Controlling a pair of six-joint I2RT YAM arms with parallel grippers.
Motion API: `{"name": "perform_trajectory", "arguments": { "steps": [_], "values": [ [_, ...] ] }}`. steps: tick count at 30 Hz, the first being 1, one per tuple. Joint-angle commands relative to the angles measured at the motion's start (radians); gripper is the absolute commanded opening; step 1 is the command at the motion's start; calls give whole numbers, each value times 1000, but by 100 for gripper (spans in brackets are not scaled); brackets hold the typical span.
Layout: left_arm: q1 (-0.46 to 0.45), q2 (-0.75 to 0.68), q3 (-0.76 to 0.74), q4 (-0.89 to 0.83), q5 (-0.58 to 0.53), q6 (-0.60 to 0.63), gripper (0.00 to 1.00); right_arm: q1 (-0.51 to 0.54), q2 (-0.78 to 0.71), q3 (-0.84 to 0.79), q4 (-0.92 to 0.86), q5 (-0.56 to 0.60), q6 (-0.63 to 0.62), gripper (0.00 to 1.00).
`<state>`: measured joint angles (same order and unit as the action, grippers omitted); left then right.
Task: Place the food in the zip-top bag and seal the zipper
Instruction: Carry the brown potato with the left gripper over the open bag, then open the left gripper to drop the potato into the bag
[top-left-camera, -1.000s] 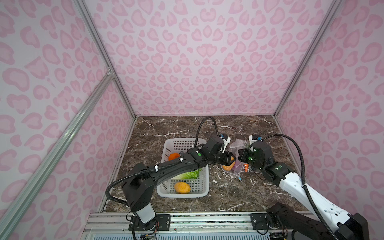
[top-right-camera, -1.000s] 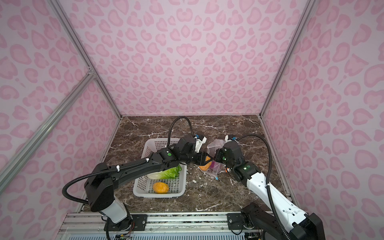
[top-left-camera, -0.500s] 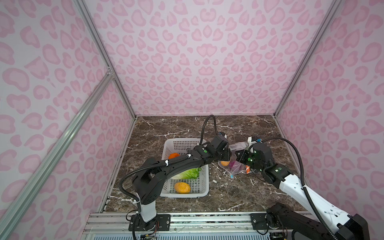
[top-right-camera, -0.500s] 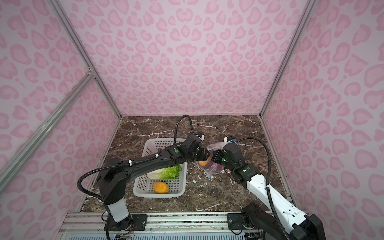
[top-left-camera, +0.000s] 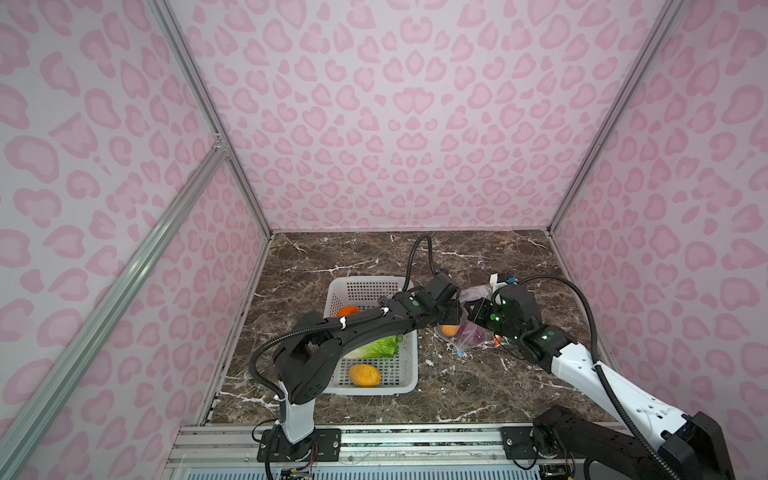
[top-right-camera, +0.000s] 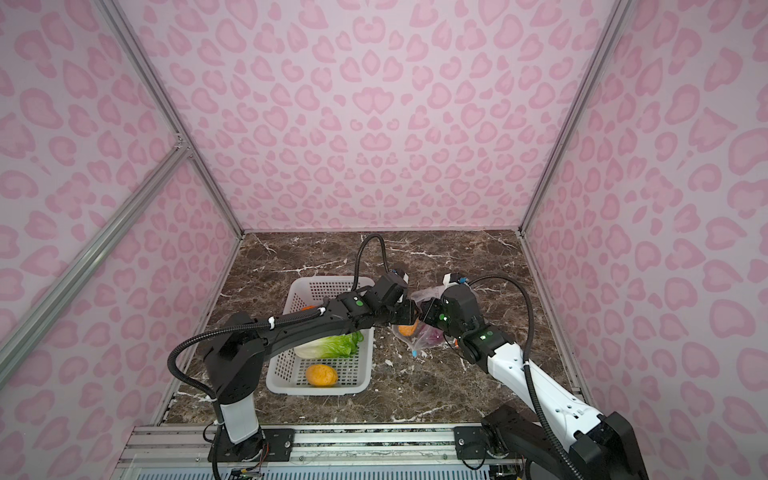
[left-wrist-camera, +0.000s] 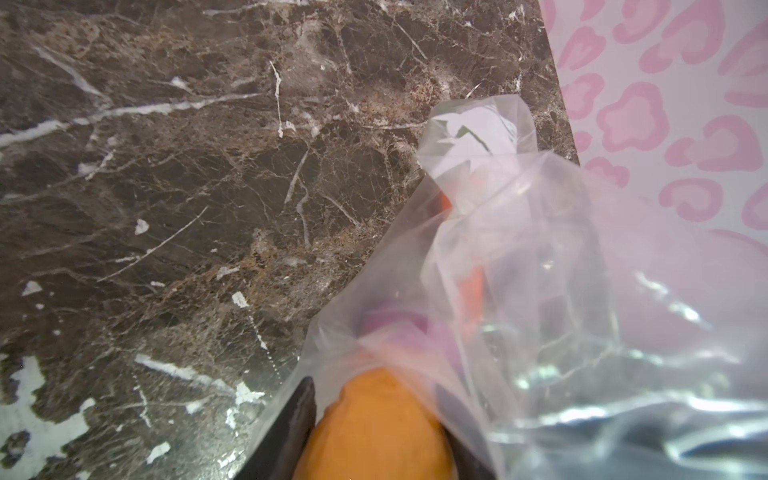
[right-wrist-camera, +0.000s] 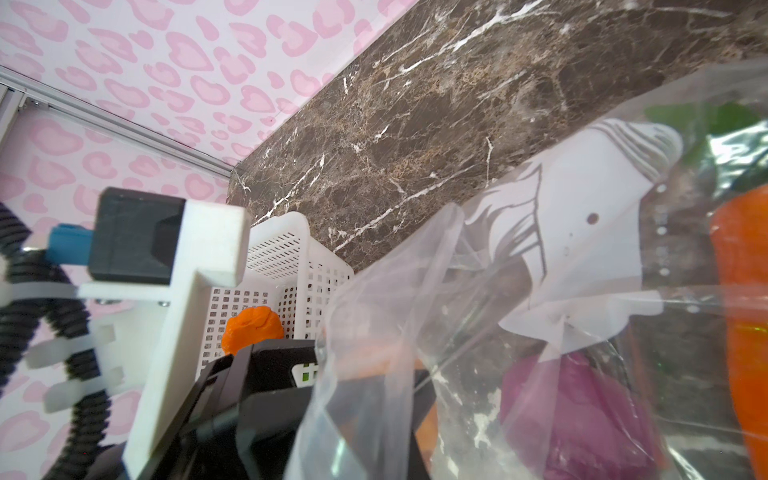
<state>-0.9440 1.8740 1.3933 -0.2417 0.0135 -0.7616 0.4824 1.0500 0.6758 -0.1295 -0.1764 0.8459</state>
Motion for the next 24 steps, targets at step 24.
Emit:
{"name": "perform_trajectory", "arguments": {
  "steps": [24],
  "values": [
    [-9,15,13,-7,43,-65,55,1,-34,-45,24,29,-1,0]
  ]
}}
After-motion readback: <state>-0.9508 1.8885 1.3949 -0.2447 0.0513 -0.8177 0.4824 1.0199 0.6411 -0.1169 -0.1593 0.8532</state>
